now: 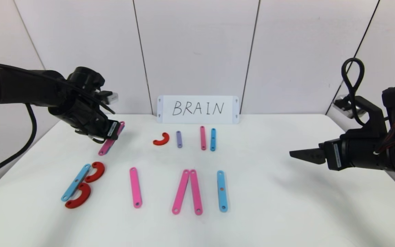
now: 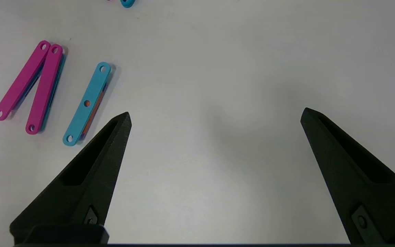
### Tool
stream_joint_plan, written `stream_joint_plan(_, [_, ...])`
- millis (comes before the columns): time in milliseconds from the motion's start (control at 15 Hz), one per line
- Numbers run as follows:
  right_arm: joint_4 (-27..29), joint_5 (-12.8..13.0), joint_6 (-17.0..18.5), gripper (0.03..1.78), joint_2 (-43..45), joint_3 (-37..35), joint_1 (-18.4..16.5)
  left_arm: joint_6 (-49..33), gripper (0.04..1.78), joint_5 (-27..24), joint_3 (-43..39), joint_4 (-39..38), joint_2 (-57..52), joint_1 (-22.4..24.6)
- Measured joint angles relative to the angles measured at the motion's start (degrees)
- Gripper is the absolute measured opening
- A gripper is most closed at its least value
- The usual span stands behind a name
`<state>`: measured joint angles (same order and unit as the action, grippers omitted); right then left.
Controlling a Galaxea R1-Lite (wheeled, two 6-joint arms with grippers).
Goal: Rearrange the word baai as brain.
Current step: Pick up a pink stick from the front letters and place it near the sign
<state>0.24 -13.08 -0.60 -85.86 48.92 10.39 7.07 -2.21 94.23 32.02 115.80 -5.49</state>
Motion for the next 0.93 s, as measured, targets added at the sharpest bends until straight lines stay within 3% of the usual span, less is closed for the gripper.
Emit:
stream_joint_plan(333, [-0.02,0.0,-0.13,1.73,-0.17,-0.33,0.11,8.74,0.3,-3.11,8.05,1.57,8.16,1.57])
stream_joint_plan(933, [-0.04,0.07,-0.17,1.73,-0.17,-0.94,0.13,8.97,0.3,-3.83,16.87,3.78,16.68,1.69])
